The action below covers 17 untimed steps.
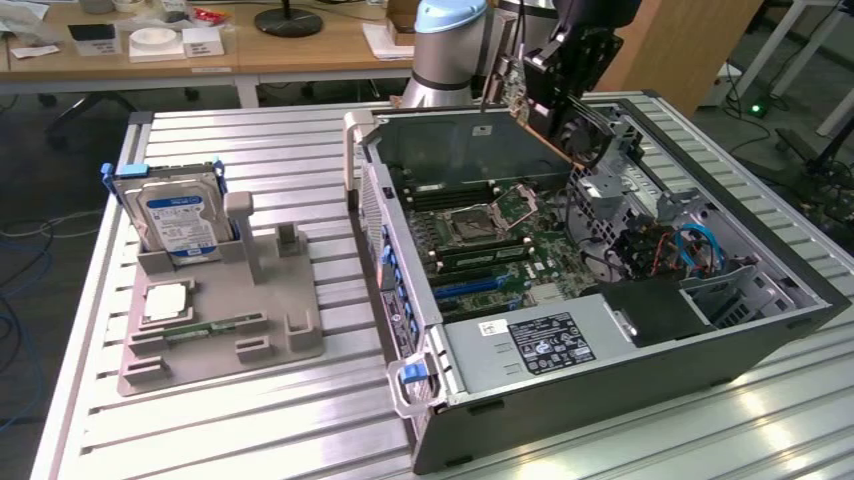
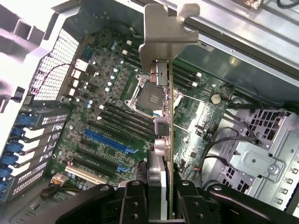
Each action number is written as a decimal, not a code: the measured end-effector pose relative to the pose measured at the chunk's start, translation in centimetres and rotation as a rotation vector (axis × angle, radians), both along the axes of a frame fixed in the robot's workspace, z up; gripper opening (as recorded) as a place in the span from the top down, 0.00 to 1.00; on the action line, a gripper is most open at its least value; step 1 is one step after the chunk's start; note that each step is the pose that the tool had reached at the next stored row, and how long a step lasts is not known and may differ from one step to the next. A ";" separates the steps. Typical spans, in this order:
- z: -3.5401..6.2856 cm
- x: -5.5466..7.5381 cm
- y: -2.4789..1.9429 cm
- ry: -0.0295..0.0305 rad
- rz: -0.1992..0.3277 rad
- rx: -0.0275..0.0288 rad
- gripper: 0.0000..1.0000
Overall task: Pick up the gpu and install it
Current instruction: 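Insert the gpu into the slot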
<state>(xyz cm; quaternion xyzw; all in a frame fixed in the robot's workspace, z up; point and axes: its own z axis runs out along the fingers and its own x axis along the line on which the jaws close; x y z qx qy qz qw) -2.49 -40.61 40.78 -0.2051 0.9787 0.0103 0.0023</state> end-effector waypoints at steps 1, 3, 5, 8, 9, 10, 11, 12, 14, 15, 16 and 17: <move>0.00 0.0 0.00 0.0000 0.009 0.0000 0.72; 0.00 0.0 0.00 0.0000 0.028 -0.0001 0.72; 0.00 0.0 0.00 0.0000 0.048 -0.0001 0.72; 0.01 0.0 0.00 0.0001 0.076 -0.0001 0.72; 0.01 0.0 0.00 0.0001 0.086 -0.0002 0.72; 0.00 0.0 0.00 0.0001 0.107 -0.0001 0.72; 0.01 0.0 0.00 0.0001 0.118 -0.0001 0.72; 0.00 0.0 0.00 0.0000 0.129 -0.0001 0.72; 0.00 0.0 -0.01 0.0000 0.154 -0.0001 0.72; 0.00 0.0 -0.01 0.0000 0.167 -0.0001 0.72; 0.00 0.0 -0.01 0.0000 0.180 -0.0001 0.72; 0.00 0.0 -0.01 0.0000 0.192 -0.0001 0.72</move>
